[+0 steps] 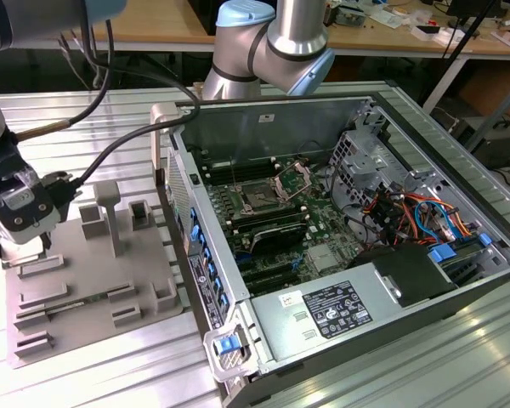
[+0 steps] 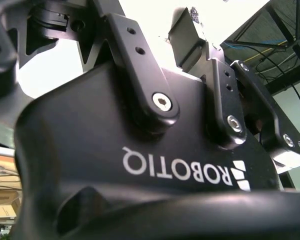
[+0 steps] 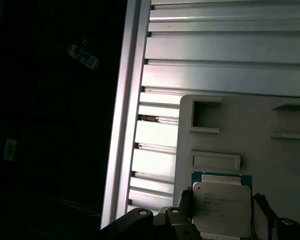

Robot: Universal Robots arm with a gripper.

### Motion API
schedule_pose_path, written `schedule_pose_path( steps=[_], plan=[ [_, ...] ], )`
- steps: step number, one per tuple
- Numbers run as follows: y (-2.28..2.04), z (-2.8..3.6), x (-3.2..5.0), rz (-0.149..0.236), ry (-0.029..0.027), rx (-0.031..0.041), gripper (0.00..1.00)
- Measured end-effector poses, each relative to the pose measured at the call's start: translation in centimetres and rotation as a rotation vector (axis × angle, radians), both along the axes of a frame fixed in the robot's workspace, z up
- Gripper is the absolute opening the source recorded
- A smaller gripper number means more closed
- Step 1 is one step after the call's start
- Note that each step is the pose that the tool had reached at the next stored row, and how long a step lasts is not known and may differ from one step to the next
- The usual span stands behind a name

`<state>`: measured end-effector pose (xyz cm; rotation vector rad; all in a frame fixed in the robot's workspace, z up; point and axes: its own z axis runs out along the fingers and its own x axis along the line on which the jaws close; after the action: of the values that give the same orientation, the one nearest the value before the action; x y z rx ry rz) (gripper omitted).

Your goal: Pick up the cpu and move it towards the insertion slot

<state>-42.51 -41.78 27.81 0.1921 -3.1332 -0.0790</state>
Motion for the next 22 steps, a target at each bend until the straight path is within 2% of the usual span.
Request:
schedule_pose_path(
  steps=[22],
  plan=[
    [0.00,1.48,0.00,0.000,0.0000,0.0001,0.55]
  ],
)
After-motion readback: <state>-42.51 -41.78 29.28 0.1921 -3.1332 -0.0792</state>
